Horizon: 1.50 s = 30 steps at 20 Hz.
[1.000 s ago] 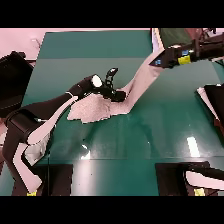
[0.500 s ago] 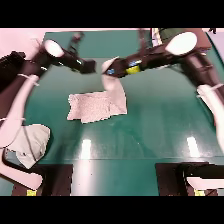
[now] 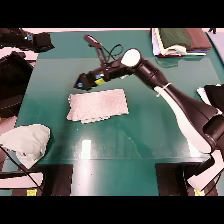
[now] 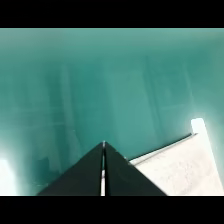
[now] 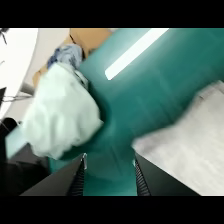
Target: Fold the shirts.
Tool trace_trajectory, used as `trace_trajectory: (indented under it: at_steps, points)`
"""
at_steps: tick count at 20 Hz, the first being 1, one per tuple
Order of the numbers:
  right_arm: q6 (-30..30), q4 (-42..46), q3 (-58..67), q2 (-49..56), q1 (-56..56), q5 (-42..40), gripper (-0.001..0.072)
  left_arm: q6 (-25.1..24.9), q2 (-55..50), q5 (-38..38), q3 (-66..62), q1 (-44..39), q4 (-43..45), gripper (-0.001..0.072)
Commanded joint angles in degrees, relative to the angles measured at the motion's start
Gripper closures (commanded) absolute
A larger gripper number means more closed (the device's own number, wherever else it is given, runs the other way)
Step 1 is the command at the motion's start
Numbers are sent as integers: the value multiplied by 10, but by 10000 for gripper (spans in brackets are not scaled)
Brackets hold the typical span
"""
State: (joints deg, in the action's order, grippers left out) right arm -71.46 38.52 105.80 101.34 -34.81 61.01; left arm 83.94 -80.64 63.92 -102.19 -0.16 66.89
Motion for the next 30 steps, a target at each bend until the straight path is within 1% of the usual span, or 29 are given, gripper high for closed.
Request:
trace_trajectory:
  at_steps: [1, 3, 4, 5, 6, 7, 9, 11, 12, 15, 18, 19, 20, 21, 22, 23, 24, 25, 27, 30]
  points:
    - [-27, 74, -84, -29, 78, 62, 346, -4, 8, -7, 5, -9, 3, 685]
    - [-48, 109, -167, -59, 144, 70, 347, -5, 7, -20, 12, -26, 4, 684]
    - [-55, 111, -210, -71, 178, 69, 347, -5, 8, -24, 17, -34, 4, 684]
    - [-57, 104, -248, -79, 207, 69, 328, -6, 6, -25, 18, -42, 4, 684]
    - [-57, 104, -279, -82, 231, 68, 210, -15, 3, -26, 19, -48, 3, 684]
    - [-71, 104, -304, -82, 250, 68, 179, -19, 0, -29, 19, -54, 3, 684]
    - [-71, 69, -343, -81, 266, 41, 179, -19, -7, -30, 19, -59, -1, 684]
    - [-69, 30, -366, -80, 261, -12, 181, -19, -14, -30, 19, -61, -3, 684]
    - [-69, 28, -370, -78, 254, -32, 182, -19, -16, -30, 19, -61, -2, 684]
    - [-70, 12, -353, -41, 219, -40, 182, -19, -19, -30, 19, -61, -10, 684]
    - [-68, -40, -304, 21, 180, -38, 183, -19, -20, -27, 19, -61, -14, 684]
    - [-61, -61, -281, 43, 164, -35, 214, -19, -20, -27, 19, -61, -15, 684]
    - [-58, -78, -262, 59, 149, -36, 269, -19, -20, -26, 19, -61, -19, 684]
    - [-48, -91, -243, 73, 134, -38, 344, -19, -20, -26, 19, -61, -31, 684]
    - [-40, -93, -221, 84, 117, -41, 443, -19, -20, -26, 19, -61, -43, 685]
    - [-37, -89, -202, 91, 105, -44, 569, -14, -20, -28, 19, -64, -48, 685]
    - [-28, -82, -187, 93, 98, -49, 645, -14, -20, -30, 19, -70, -47, 685]
    - [-23, -78, -174, 91, 97, -56, 697, -14, -20, -30, 19, -76, -47, 685]
    - [-24, -54, -151, 82, 103, -60, 700, -15, -20, -30, 19, -96, -47, 685]
    - [-28, 7, -144, 37, 153, -55, 700, -15, -20, -30, 19, -130, -43, 685]
